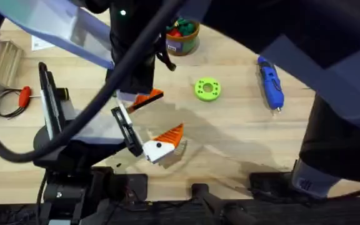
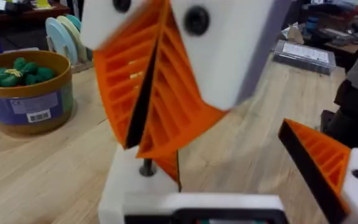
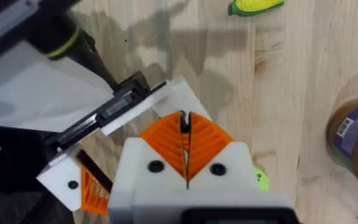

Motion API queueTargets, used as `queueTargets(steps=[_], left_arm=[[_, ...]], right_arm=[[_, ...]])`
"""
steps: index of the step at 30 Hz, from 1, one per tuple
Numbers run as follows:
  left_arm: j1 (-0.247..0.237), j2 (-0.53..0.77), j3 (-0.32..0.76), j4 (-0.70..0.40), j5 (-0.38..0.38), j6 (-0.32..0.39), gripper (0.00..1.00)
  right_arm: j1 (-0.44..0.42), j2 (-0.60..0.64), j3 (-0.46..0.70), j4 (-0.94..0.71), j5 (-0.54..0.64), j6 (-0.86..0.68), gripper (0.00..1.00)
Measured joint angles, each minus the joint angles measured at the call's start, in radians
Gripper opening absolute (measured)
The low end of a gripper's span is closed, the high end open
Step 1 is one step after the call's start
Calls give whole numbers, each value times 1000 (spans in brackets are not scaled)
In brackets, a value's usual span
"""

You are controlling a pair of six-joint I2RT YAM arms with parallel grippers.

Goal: Pick up the gripper from the table and insert it into the empty holder that is missing its gripper. Then pick up a screw, insert it into the mounting hole, and use the screwdriver to tighten it. Finally, clean up the table by picking up the vegetable and placing it into the bucket.

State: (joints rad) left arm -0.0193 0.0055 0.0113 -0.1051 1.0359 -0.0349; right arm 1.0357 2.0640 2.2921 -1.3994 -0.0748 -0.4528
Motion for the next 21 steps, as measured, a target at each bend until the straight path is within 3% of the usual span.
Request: queueTargets(steps=[21], left_arm=[[0, 0, 0, 0, 0, 0, 985]], right_arm=[[-1, 0, 0, -7, 0, 0, 5]])
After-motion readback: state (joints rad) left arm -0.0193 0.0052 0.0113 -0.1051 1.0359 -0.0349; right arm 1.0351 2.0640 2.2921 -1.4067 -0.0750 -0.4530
